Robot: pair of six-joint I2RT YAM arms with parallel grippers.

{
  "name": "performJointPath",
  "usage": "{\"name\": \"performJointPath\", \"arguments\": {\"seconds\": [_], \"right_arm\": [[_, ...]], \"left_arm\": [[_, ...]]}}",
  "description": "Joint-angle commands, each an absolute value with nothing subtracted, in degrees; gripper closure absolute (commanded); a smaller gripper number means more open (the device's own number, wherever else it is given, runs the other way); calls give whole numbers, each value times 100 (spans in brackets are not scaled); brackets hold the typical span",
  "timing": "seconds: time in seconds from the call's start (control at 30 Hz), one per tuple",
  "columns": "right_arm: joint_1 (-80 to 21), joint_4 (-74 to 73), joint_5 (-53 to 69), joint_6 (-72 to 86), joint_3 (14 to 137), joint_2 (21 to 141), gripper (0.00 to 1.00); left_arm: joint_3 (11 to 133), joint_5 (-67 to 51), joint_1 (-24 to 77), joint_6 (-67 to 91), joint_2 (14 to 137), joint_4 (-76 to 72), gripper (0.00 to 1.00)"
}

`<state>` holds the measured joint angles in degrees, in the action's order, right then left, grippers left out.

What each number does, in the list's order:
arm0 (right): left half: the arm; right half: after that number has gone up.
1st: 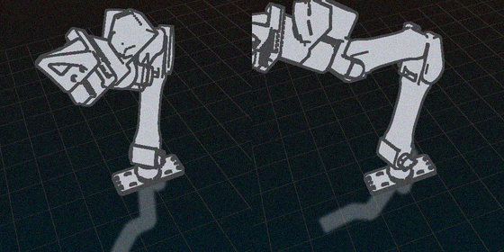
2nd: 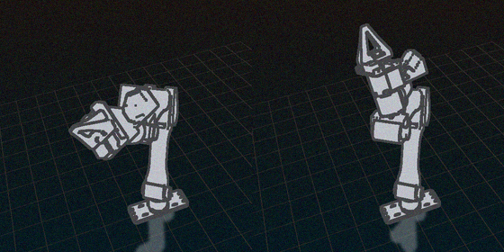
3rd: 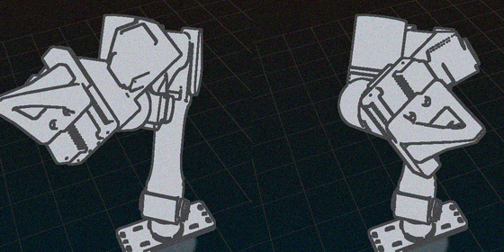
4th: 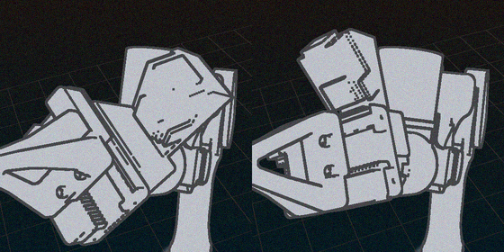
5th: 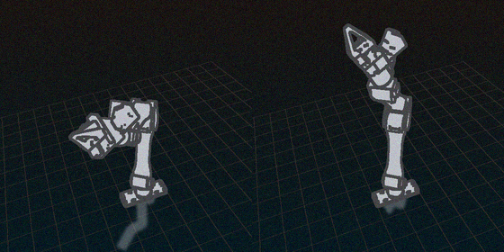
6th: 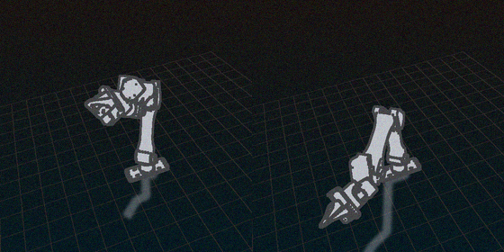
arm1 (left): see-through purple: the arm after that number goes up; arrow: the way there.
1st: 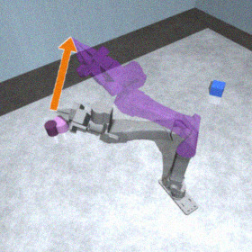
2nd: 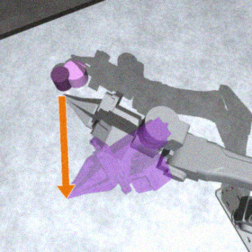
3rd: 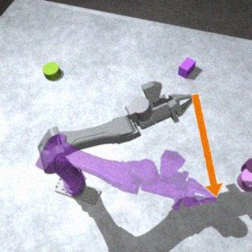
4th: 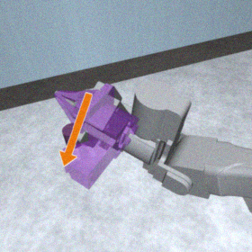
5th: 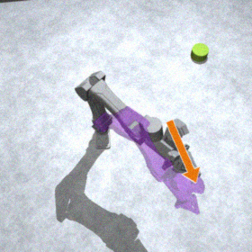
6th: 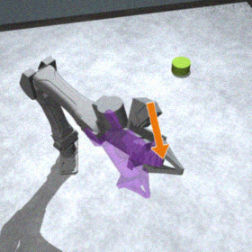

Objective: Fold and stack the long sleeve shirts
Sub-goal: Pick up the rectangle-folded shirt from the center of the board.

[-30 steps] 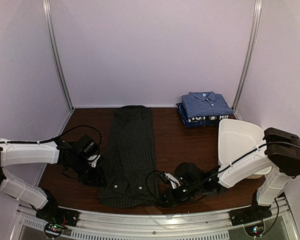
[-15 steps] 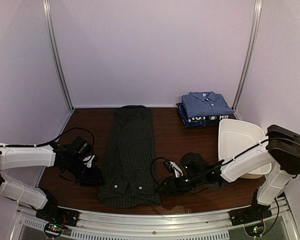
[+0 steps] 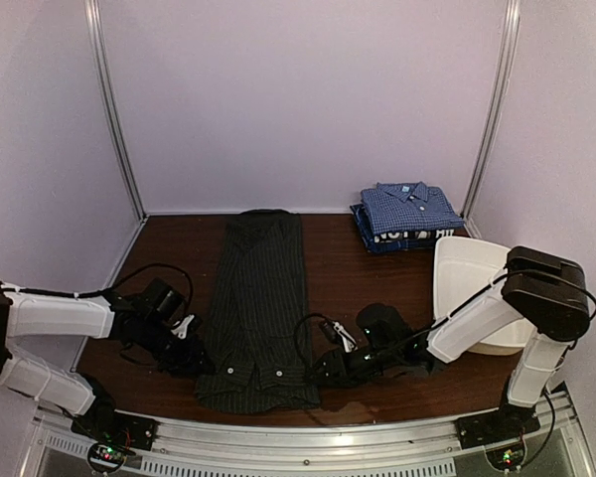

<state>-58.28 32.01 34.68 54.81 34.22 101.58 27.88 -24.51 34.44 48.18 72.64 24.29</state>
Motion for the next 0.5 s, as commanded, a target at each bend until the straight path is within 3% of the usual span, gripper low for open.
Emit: {"name": "performJointPath", "arguments": {"seconds": [0.0, 0.27, 0.47], "right_arm": [[-5725, 3457, 3611, 5546, 3297, 10207, 53], [-5502, 3499, 3746, 5586, 3168, 10134, 53], [-5525, 3586, 3792, 5717, 3070, 10144, 53]], "left_arm": [[2558, -2871, 3431, 4977, 7409, 2056, 67], [2666, -2943, 3814, 5291, 7495, 1867, 73], [2954, -1790, 3814, 5489, 7149, 3031, 62]]}}
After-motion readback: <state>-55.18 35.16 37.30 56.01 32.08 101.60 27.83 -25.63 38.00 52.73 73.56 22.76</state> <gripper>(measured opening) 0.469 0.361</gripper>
